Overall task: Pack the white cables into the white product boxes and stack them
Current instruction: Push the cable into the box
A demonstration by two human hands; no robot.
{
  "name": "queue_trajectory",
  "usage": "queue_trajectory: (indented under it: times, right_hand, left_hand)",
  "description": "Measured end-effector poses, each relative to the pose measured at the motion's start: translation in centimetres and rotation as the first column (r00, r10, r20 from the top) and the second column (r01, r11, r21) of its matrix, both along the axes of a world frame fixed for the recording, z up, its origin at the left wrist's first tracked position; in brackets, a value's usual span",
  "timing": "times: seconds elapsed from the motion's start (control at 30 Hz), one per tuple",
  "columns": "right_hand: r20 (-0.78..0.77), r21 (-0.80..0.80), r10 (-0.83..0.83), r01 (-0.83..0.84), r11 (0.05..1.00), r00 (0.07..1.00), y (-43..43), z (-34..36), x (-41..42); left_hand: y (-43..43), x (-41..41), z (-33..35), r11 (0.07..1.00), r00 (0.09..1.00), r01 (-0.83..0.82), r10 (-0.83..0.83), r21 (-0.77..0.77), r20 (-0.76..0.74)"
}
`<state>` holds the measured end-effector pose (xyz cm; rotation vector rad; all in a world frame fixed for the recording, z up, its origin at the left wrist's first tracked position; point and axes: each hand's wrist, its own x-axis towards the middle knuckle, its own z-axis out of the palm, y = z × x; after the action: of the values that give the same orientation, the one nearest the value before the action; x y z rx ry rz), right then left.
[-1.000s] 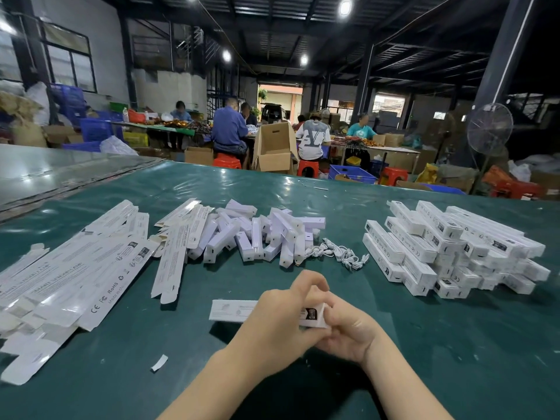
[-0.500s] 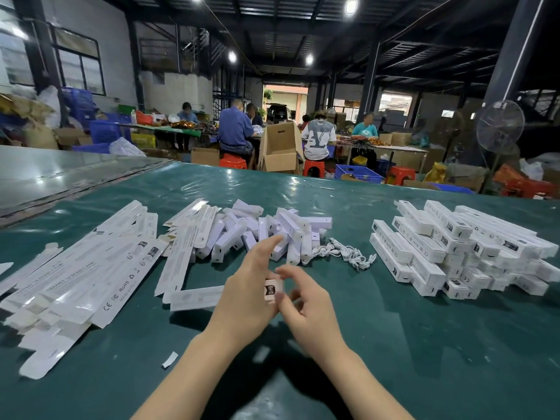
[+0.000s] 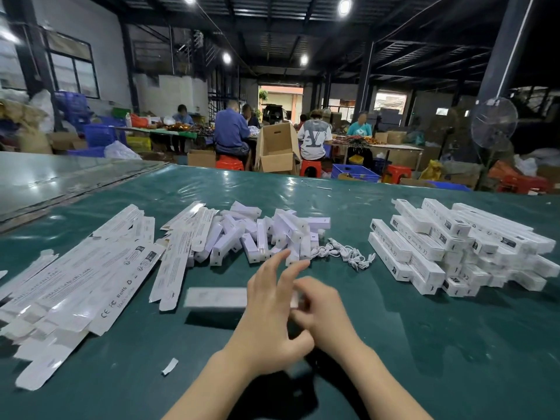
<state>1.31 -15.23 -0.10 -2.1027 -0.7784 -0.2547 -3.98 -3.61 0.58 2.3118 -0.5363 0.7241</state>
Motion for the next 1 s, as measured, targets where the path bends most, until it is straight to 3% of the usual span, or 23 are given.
queue_trajectory:
  times: [0.07, 0.13, 0.23, 0.3, 0.37, 0.6, 0.77, 0.93, 1.0]
  right_hand:
    - [-0.088, 0.259, -0.168, 0.185, 0.948, 0.982, -2.0, 0.4, 1.5]
    - [-0.212, 0.424, -0.366, 0.422, 0.801, 0.906, -4.8, 0.8, 2.9]
    - [-0.308, 0.456, -0.693, 0.74, 0.493, 0.652, -8.4, 0.5, 4.5]
    - [-0.412, 0.474, -0.749, 0.824, 0.311, 0.519, -9.4, 0.3, 5.0]
    - [-0.49, 0.478, -0.725, 0.844, 0.241, 0.485, -9.7, 0.4, 5.7]
    - [-0.521, 0.454, -0.736, 0.871, 0.19, 0.432, -10.0, 2.1, 9.5]
    - [-0.472, 0.5, -0.609, 0.763, 0.41, 0.637, -9.6, 1.8, 10.0]
    - [-0.455, 0.412, -0.629, 0.776, 0.479, 0.63, -6.7, -2.2, 6.6]
    - [-0.468, 0.423, -0.522, 0.7, 0.576, 0.713, -5.6, -2.2, 5.2]
  left_hand:
    - [0.2, 0.1, 0.0, 0.998, 0.998, -0.034, 0.036, -0.045, 0.056]
    - [0.5, 0.3, -0.2, 0.992, 0.996, -0.064, 0.07, -0.11, 0.058]
    - [0.9, 0.7, -0.6, 0.986, 0.997, -0.078, 0.078, -0.145, -0.001]
    - [1.0, 0.9, -1.0, 0.988, 0.997, -0.065, 0.06, -0.138, -0.039]
    - [1.2, 1.1, -1.3, 0.989, 0.996, -0.055, 0.045, -0.135, -0.075]
    - [1.6, 1.7, -1.9, 0.996, 0.984, -0.026, 0.01, -0.088, -0.175]
    - [1.9, 2.0, -2.2, 0.996, 0.98, -0.031, 0.013, -0.086, -0.201]
    - [2.2, 2.4, -2.4, 0.997, 0.973, -0.077, 0.082, 0.03, -0.217]
    - [2.7, 2.5, -2.2, 0.98, 0.969, -0.171, 0.186, 0.099, -0.162]
